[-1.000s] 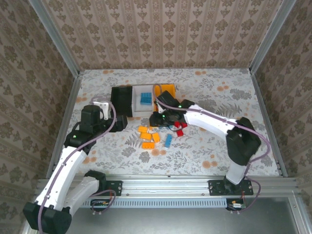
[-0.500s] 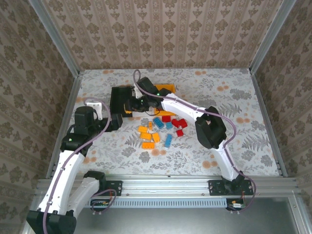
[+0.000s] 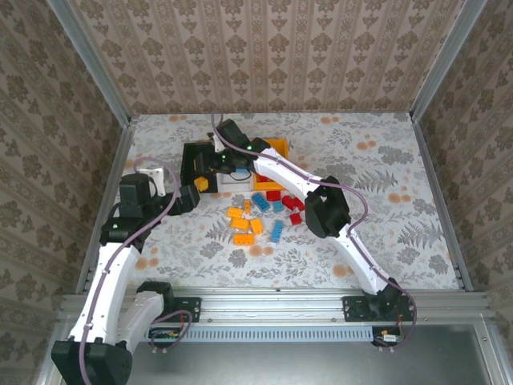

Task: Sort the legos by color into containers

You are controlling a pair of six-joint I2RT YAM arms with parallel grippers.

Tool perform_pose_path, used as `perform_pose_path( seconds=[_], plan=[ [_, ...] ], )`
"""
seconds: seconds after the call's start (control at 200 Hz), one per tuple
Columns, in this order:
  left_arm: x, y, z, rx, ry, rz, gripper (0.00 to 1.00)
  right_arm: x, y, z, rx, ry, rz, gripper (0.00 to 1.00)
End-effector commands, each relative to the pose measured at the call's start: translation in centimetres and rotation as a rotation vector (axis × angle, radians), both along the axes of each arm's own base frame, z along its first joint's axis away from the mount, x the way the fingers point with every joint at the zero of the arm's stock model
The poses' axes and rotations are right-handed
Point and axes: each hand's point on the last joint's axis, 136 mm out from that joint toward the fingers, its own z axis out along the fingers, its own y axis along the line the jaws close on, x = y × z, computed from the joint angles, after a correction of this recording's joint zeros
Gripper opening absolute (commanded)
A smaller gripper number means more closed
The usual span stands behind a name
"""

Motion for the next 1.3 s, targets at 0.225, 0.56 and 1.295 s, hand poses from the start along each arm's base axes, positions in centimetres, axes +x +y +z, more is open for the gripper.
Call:
perform_pose_path(
  seconds=[0.225, 0.56, 1.295],
  plan=[
    [0.7, -0.5, -0.3, -0.076, 0.019, -0.023, 1.00, 0.7, -1.7, 2.3, -0.032, -0.048, -0.035, 0.59],
    [-2.2, -0.5, -6.3, 0.104, 0.322, 0.073, 0.97, -4.5, -7.6, 3.5, -0.117, -0.072, -0.030, 0.60],
    [-2.6, -1.9, -15.5, 0.082, 0.540, 0.248, 0.77, -15.7, -18.6, -1.5, -0.230, -0.007, -0.029, 0.61]
  ],
)
